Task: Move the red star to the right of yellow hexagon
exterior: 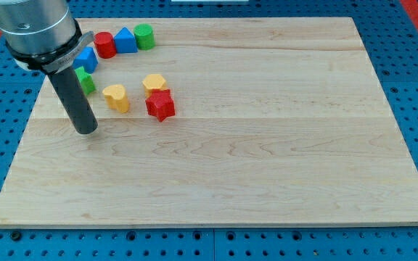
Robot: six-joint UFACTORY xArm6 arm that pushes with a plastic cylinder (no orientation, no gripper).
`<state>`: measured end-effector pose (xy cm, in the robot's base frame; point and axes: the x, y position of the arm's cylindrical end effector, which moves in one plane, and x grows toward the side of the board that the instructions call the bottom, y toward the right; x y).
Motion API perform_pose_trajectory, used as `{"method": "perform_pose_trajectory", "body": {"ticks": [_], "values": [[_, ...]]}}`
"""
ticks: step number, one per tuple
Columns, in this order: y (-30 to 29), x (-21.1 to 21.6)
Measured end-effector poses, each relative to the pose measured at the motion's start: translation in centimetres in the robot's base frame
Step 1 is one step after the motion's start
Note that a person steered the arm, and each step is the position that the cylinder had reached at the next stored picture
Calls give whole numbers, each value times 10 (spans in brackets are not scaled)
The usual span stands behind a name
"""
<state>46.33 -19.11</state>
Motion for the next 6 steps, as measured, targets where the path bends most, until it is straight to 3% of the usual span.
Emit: {"method": "perform_pose_trajectory", "body": {"ticks": [2,4,6], "values": [[0,1],[98,-5],[147,-39]]}}
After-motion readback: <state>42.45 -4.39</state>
